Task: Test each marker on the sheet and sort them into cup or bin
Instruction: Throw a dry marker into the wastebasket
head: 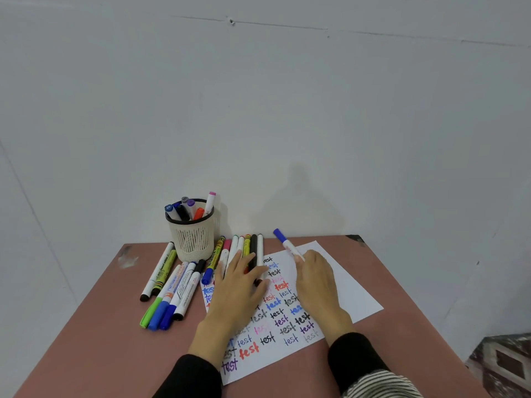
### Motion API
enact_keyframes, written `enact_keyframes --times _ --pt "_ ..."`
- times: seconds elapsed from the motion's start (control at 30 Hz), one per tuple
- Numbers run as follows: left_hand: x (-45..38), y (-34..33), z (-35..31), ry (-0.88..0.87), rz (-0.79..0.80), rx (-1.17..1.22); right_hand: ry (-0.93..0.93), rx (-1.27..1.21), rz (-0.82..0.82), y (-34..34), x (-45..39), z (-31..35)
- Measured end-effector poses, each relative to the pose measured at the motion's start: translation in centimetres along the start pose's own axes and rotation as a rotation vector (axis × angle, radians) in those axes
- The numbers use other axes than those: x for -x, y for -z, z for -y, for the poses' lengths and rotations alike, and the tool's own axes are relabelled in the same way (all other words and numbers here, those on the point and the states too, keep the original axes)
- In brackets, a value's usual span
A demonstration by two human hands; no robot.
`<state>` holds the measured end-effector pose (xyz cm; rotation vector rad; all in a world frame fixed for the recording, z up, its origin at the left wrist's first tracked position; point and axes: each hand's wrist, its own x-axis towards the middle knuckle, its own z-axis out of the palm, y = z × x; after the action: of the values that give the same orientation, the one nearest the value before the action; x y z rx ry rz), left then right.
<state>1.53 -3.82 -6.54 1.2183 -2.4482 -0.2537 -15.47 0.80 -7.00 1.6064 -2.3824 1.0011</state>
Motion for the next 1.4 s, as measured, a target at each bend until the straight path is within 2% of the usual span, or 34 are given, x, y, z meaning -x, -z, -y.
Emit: enact_keyframes --times 0.1,0.23,0.53,0.7,0.83,0.93,1.0,1.1,1.2,1.27,1.4 --pt "0.1 0.2 0.0 0.004 0.016 -0.002 -0.056 0.086 0.126 0.0 0.2 -0.2" --pt "0.1 0.2 0.1 0.018 0.026 0.001 -0.091 0.114 0.216 0.4 0.6 -0.4" --pt "0.1 0.0 0.2 0.039 0.03 0.011 -0.007 0.164 0.267 3.0 2.8 -1.2" --pt "0.1 0.2 -0.4 0.006 -0.067 0.021 0.025 -0.025 0.132 3.6 2.8 -0.8" --pt "-0.3 0.1 -0.4 -0.154 -0.194 -0.014 0.158 -0.12 0.134 4.1 2.6 -0.2" --pt "-0.4 -0.1 -0.4 -0.2 -0.217 -0.048 0.161 -0.237 0.149 3.6 2.6 -0.1" --pt "-0.3 0.0 -0.6 -0.214 -0.243 -0.033 0.093 -0.42 0.12 3.6 2.6 0.1" --pt "-0.4 0.0 -0.7 -0.216 -0.27 0.038 -0.22 -0.789 0.076 4.3 2.1 1.0" --pt "-0.3 -0.2 -1.2 -0.281 -0.298 0.14 -0.472 -1.104 0.186 4.7 1.7 1.1" --pt "-0.4 -0.3 -1.7 -0.321 -0.302 0.148 -0.519 -1.24 0.225 4.8 1.7 0.9" --pt "-0.4 -0.6 -2.2 -0.364 -0.277 0.081 -0.521 -1.226 0.132 5.1 1.7 1.0"
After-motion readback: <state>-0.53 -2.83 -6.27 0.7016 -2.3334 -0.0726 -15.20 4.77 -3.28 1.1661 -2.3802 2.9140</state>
